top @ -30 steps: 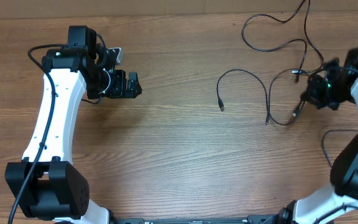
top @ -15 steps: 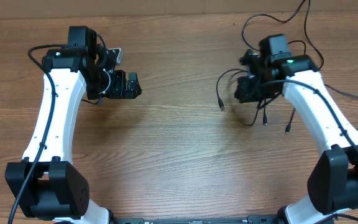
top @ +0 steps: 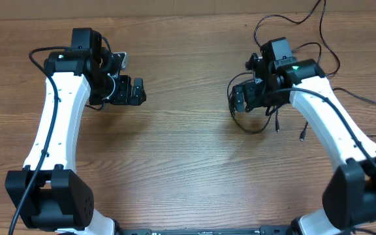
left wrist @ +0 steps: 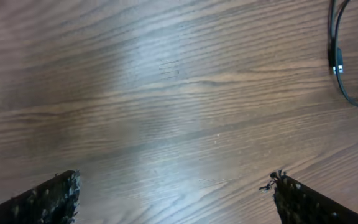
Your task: Untangle cables
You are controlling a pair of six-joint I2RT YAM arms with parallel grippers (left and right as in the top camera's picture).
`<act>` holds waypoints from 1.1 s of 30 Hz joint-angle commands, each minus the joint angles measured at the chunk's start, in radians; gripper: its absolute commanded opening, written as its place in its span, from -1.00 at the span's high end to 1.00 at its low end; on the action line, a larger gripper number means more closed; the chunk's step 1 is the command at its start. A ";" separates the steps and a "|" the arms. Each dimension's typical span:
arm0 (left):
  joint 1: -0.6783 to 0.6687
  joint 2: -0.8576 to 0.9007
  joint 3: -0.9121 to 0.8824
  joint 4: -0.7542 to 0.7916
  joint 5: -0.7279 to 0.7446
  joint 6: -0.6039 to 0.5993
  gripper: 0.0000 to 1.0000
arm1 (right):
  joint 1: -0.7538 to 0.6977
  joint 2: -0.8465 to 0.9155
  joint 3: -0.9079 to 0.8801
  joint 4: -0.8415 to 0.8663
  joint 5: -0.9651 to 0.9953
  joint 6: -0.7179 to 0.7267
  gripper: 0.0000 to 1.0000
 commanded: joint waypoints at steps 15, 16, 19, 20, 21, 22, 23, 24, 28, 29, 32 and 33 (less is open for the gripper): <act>-0.205 -0.936 -0.056 0.182 -0.466 0.035 -1.00 | -0.002 -0.986 -0.044 -0.153 0.204 -0.019 -1.00; -0.205 -0.962 -0.100 0.179 -0.507 0.028 -1.00 | -0.002 -0.998 -0.068 -0.173 0.220 -0.019 -1.00; -0.205 -1.003 -0.216 0.183 -0.571 0.028 -1.00 | -0.002 -0.994 -0.115 -0.203 0.262 -0.019 -1.00; -0.205 -1.011 -0.246 0.197 -0.578 0.017 -1.00 | -0.002 -0.990 -0.134 -0.200 0.275 -0.019 -1.00; -0.205 -1.016 -0.281 0.230 -0.577 0.001 -1.00 | -0.002 -0.986 -0.154 -0.192 0.290 -0.019 -1.00; -0.205 -1.017 -0.309 0.264 -0.577 0.000 -1.00 | -0.002 -0.978 -0.180 -0.178 0.315 -0.020 -1.00; -0.205 -1.015 -0.344 0.314 -0.577 0.000 -1.00 | -0.002 -0.964 -0.218 -0.143 0.372 -0.020 -1.00; -0.205 -1.012 -0.369 0.349 -0.569 0.000 -0.99 | -0.002 -0.951 -0.242 -0.118 0.411 -0.020 -1.00; -0.206 -0.965 -0.386 0.378 -0.550 0.008 -0.99 | -0.002 -0.873 -0.318 -0.034 0.461 -0.020 -1.00; -0.206 -0.952 -0.386 0.381 -0.550 0.014 -0.99 | -0.002 -0.846 -0.320 -0.031 0.460 -0.020 -1.00; -0.206 -0.913 -0.386 0.379 -0.550 0.014 -0.99 | -0.002 -0.769 -0.320 -0.027 0.460 -0.020 -1.00; -0.206 -0.895 -0.386 0.375 -0.549 0.014 -0.99 | -0.002 -0.744 -0.320 -0.023 0.460 -0.020 -1.00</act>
